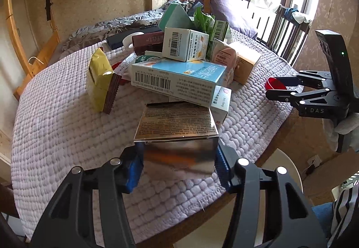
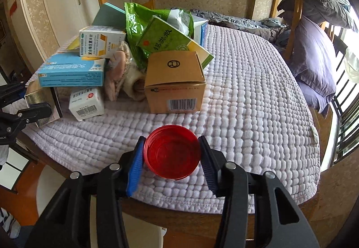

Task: Collect trash
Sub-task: 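Carry the red cap and silver box over the white trash bin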

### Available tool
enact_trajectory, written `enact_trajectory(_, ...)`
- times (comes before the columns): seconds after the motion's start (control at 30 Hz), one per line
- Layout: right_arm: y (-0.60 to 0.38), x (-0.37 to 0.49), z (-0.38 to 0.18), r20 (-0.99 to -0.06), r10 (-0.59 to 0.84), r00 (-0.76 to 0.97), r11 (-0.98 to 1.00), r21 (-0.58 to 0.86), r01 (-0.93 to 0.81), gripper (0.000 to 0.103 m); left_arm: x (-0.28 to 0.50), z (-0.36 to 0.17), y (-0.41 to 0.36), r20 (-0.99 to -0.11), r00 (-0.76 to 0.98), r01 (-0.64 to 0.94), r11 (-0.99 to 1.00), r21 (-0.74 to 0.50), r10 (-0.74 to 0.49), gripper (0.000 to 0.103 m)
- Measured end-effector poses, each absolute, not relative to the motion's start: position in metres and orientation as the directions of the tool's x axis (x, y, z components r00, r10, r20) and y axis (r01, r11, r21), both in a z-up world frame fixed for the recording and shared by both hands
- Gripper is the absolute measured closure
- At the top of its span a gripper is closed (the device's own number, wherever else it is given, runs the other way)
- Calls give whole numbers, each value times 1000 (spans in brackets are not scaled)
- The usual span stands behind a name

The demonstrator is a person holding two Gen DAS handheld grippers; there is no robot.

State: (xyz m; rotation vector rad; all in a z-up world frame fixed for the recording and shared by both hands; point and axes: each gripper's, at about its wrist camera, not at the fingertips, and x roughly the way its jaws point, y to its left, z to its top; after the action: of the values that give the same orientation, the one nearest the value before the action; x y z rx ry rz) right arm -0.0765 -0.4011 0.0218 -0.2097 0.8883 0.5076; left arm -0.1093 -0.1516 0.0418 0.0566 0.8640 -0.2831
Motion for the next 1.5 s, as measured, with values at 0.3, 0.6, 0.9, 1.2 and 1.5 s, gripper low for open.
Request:
enact_trajectory(0.3, -388, -118, 35, -790, 398, 466, 839, 109, -533, 56, -137, 48, -158, -764, 606, 197, 973, -125, -221, 47)
enact_trajectory(0.6, -373, -143, 32, -800, 426, 422, 807, 126, -577, 56, -151, 46, -160, -767, 599, 167, 973, -161, -229, 48)
enact_trajectory(0.9, -385, -178, 18, -832, 433, 348, 793, 168, -585, 56, -184, 36, -187, -819, 530, 175, 973, -147, -219, 48)
enact_trajectory(1.2, -386, -199, -16, -871, 402, 283, 778, 162, -607, 56, -201, 9, -198, -867, 454, 158, 976, -150, -206, 48)
enact_trajectory(1.5, -383, -204, -50, -898, 356, 258, 784, 136, -605, 56, -201, -18, -201, -893, 419, 148, 983, -109, -163, 48)
